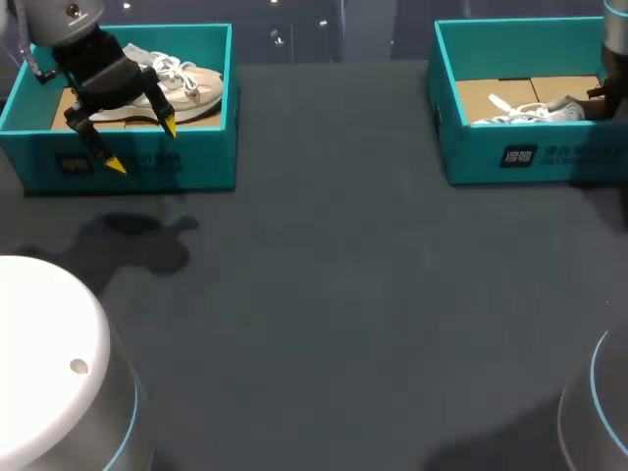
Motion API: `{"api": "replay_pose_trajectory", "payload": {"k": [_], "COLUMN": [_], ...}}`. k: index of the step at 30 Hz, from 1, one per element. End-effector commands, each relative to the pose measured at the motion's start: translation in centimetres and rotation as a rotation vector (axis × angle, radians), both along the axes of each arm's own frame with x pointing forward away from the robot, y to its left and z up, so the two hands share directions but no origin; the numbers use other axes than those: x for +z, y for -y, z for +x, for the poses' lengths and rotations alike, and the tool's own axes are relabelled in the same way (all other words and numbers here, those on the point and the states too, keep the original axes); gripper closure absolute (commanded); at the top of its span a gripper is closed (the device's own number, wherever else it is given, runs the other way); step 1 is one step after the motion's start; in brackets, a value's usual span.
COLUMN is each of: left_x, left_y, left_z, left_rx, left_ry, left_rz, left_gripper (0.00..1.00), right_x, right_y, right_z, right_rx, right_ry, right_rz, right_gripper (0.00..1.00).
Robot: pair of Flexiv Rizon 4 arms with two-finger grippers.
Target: Take the shoe out of the shoebox, open the shoe tongue, remove and reinsert the insole, then place the shoe into the shoebox
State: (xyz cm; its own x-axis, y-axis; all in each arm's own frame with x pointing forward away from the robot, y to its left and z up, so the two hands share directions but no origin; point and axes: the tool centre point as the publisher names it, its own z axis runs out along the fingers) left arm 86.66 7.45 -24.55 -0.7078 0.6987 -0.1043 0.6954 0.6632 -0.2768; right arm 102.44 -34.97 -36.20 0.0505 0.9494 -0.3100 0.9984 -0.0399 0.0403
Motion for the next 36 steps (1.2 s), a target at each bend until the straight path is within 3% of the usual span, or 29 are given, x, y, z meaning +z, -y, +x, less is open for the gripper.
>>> {"api": "replay_pose_trajectory", "payload": {"k": [1, 6, 14, 15, 36], "left_x": [0.0, 0.0, 0.0, 0.0, 0.0], "left_y": [0.0, 0.0, 0.0, 0.0, 0.0], "left_z": [-0.1, -0.1, -0.1, -0.1, -0.1], "left_rx": [0.0, 0.0, 0.0, 0.0, 0.0], "left_ry": [0.002, 0.002, 0.002, 0.002, 0.002], "left_rz": [0.002, 0.002, 0.002, 0.002, 0.002], "left_gripper": [0.0, 0.0, 0.0, 0.0, 0.0], "right_x": [0.7, 1.2, 2.3, 2.6, 7.2], "right_y": [0.1, 0.2, -0.2, -0.4, -2.8], "right_z": [-0.3, -0.4, -0.4, -0.4, -1.3], "right_rx": [0.0, 0.0, 0.002, 0.002, -0.007], "right_ry": [0.005, 0.012, 0.011, 0.013, 0.037], "right_rz": [0.002, 0.003, 0.017, 0.019, 0.082], "right_gripper": [0.57, 0.51, 0.05, 0.03, 0.0]}}
